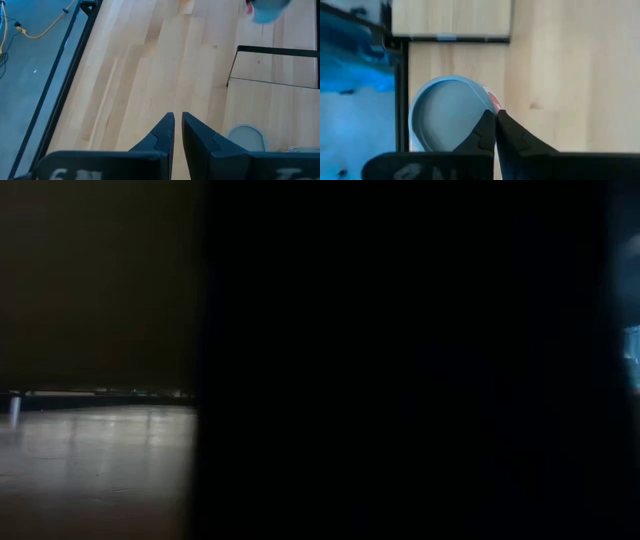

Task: Pick and place cans onto a shelf
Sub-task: Put the canned salmon on the shelf

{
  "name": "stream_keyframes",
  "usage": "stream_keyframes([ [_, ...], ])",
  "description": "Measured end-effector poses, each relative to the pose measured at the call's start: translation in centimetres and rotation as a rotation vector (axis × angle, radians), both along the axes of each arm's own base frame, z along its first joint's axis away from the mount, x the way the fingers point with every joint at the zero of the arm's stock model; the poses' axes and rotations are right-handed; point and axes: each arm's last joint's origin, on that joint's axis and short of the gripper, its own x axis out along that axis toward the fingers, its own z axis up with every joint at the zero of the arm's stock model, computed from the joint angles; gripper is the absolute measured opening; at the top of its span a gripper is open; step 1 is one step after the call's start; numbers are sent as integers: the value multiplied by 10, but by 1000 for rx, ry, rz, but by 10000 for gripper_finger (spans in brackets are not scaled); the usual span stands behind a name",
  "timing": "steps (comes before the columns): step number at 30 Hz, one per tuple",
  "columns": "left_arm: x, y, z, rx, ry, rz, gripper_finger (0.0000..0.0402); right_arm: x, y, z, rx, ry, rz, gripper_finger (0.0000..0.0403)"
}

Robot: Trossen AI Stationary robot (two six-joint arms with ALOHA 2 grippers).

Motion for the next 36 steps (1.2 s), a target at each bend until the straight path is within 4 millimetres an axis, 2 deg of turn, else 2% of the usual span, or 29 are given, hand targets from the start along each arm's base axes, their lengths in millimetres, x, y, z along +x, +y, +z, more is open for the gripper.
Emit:
stream_keyframes([
  [4, 0, 0, 0, 0, 0, -1, 28, -2, -8, 42, -24, -70, -41, 2],
  [7, 0, 0, 0, 0, 0, -1, 28, 4, -20, 62, 10, -137, -96, 2],
  [10, 0, 0, 0, 0, 0, -1, 28, 14, -31, 73, 23, -176, -138, 2],
  [14, 0, 0, 0, 0, 0, -2, 28, 34, -39, 75, 7, -210, -121, 2],
  [21, 0, 0, 0, 0, 0, -1, 28, 80, -40, 67, 27, -246, -38, 2],
  [25, 0, 0, 0, 0, 0, -1, 28, 106, -40, 43, -10, -213, 7, 2],
  [32, 0, 0, 0, -1, 0, 0, 28, 128, -41, 1, -61, -131, 65, 2],
  [36, 0, 0, 0, -1, 0, 0, 28, 137, -39, -14, -74, -130, 99, 2],
])
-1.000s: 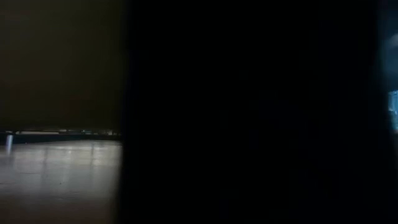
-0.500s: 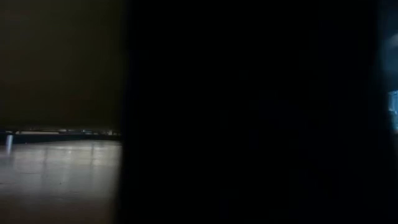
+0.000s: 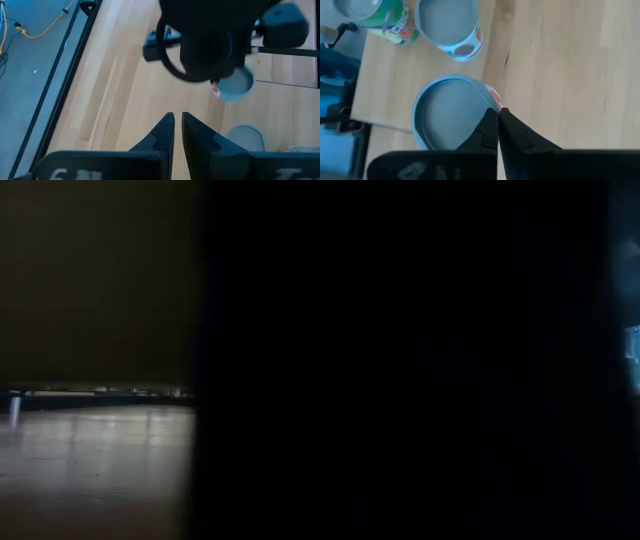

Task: Pick and place cans onto a shelf
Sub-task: Put the canned salmon on the shelf

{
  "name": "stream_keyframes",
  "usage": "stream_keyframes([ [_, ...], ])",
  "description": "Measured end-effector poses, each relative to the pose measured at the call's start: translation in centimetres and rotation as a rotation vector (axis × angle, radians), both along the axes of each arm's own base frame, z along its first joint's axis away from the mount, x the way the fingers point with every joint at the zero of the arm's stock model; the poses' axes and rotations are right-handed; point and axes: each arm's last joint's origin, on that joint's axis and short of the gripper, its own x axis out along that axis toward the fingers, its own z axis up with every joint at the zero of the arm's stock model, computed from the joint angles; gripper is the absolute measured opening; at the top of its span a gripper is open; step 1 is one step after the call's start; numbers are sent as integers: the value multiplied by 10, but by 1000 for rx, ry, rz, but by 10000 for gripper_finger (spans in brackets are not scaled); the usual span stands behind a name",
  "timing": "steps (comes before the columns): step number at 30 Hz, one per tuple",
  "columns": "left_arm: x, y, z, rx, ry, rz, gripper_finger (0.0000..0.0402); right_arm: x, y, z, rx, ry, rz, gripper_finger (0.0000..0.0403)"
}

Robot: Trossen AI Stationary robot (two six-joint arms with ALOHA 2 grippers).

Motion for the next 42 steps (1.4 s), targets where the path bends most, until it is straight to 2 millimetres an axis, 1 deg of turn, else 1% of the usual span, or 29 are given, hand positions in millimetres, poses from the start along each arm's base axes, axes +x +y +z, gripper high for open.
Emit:
stream_keyframes([
  [5, 0, 0, 0, 0, 0, 0, 28, 13, 2, -23, -6, 9, 26, 2],
  [11, 0, 0, 0, 0, 0, 0, 28, 21, 6, -40, 27, 32, 76, 2],
  [16, 0, 0, 0, 1, 1, -1, 28, 26, 9, -43, 82, 5, 108, 2],
  [20, 0, 0, 0, 1, 1, -1, 28, 29, 10, -55, 87, 34, 111, 2],
  [38, 0, 0, 0, 2, 1, -2, 28, 26, 10, -58, 109, 84, 125, 11],
  [42, 0, 0, 0, 2, 1, -2, 28, 26, 10, -58, 117, 88, 107, 26],
])
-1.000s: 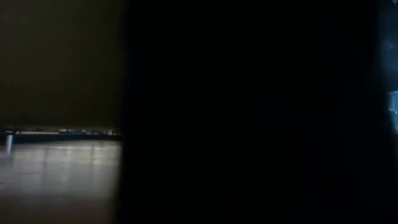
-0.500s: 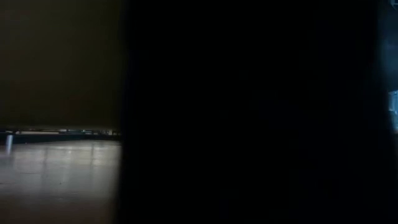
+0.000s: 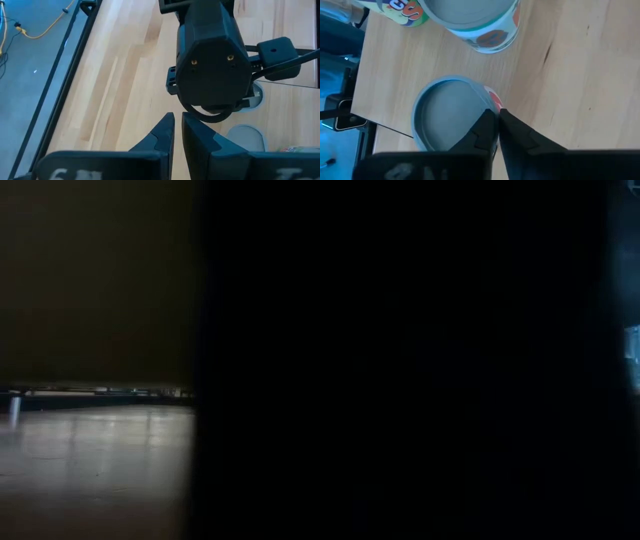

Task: Pick and place cans onto a shelf
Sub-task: Put the canned salmon on the shelf, then put the canned pineapple rings on the shelf

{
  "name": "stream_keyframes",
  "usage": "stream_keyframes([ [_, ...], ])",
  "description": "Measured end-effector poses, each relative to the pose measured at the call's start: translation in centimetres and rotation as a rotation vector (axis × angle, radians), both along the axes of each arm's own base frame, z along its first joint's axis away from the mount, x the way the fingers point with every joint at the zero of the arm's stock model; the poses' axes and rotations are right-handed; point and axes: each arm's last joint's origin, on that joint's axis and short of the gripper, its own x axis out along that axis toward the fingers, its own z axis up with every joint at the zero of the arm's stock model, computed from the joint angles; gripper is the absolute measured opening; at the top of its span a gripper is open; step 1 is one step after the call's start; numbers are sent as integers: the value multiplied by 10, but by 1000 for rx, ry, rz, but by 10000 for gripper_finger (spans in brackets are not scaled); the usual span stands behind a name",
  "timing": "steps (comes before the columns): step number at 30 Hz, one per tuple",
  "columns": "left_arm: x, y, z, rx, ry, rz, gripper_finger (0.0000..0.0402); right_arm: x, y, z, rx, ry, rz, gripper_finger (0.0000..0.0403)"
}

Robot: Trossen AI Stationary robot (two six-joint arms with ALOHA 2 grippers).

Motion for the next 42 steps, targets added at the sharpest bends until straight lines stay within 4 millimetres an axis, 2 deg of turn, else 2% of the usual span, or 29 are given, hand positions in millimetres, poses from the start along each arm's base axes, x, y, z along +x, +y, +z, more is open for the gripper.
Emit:
stream_keyframes([
  [7, 0, 0, 0, 0, 0, 0, 28, 0, 2, 0, 0, -3, 7, 60],
  [19, 0, 0, 0, 1, 0, -1, 28, 0, 2, 1, 9, -17, 65, 64],
  [22, 0, 0, 0, 5, 2, -5, 28, -2, 0, 7, 27, -12, 78, 64],
  [26, 0, 0, 0, 34, 17, -41, 28, -9, -9, 31, 104, -50, 97, 64],
  [30, 0, 0, 0, 42, 21, -50, 28, -20, -16, 55, 88, -75, 61, 62],
  [33, 0, 0, 0, 59, 29, -70, 28, -33, -20, 80, 83, -114, 55, 45],
  [37, 1, 2, 0, 81, 40, -87, 28, -55, -26, 113, 4, -165, 9, 8],
  [42, 5, 7, 0, 96, 47, -78, 28, -82, -37, 138, -135, -141, -148, 6],
])
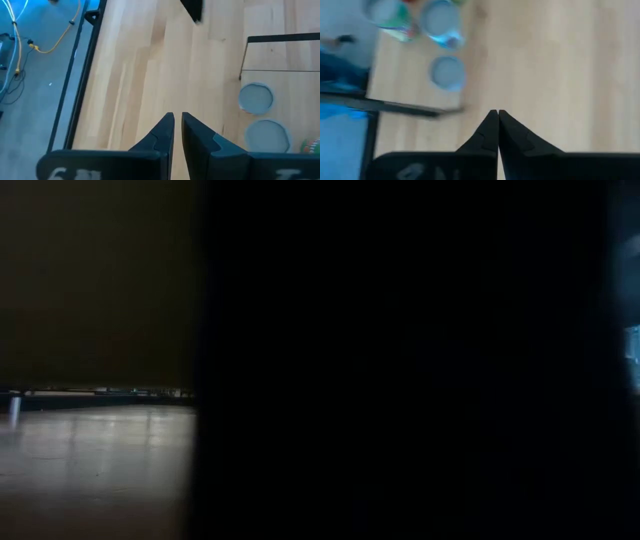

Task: Pick and place cans onto a shelf
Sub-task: Put the canned pineapple rings on the shelf

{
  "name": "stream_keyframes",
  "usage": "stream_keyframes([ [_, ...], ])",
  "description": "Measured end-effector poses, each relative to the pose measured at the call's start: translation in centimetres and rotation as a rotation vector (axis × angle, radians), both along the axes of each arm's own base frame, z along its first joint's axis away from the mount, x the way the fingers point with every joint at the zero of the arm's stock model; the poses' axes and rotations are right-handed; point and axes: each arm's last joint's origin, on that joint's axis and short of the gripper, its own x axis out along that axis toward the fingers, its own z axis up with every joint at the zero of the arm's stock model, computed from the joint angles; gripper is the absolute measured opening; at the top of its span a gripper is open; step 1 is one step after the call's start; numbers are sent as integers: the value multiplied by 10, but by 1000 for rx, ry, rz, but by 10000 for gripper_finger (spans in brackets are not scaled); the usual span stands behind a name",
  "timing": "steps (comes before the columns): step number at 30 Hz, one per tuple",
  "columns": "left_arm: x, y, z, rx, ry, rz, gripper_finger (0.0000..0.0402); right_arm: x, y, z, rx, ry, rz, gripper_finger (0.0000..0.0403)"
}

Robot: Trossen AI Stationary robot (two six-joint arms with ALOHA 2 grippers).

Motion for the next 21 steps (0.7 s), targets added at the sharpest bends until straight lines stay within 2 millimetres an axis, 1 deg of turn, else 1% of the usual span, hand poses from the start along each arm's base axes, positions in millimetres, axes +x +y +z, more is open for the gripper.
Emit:
stream_keyframes([
  [5, 5, 8, 0, 26, 19, -2, 17, -34, -11, 16, -117, 105, -176, 4],
  [7, 8, 13, 0, 29, 21, 16, 11, -43, -15, 25, -134, 77, -247, 5],
  [13, 16, 29, -1, -16, 52, 63, 1, -82, -19, 62, -86, -37, -348, 3],
  [15, 18, 34, -1, -25, 69, 63, 1, -94, -18, 69, -69, -60, -369, 2],
  [16, 19, 37, -1, -25, 72, 65, 1, -101, -18, 72, -59, -68, -388, 2],
  [18, 21, 41, -1, -18, 80, 69, 1, -113, -18, 71, -53, -59, -429, 2],
  [21, 24, 48, -1, -12, 86, 83, 0, -132, -18, 58, -44, -1, -490, 2],
])
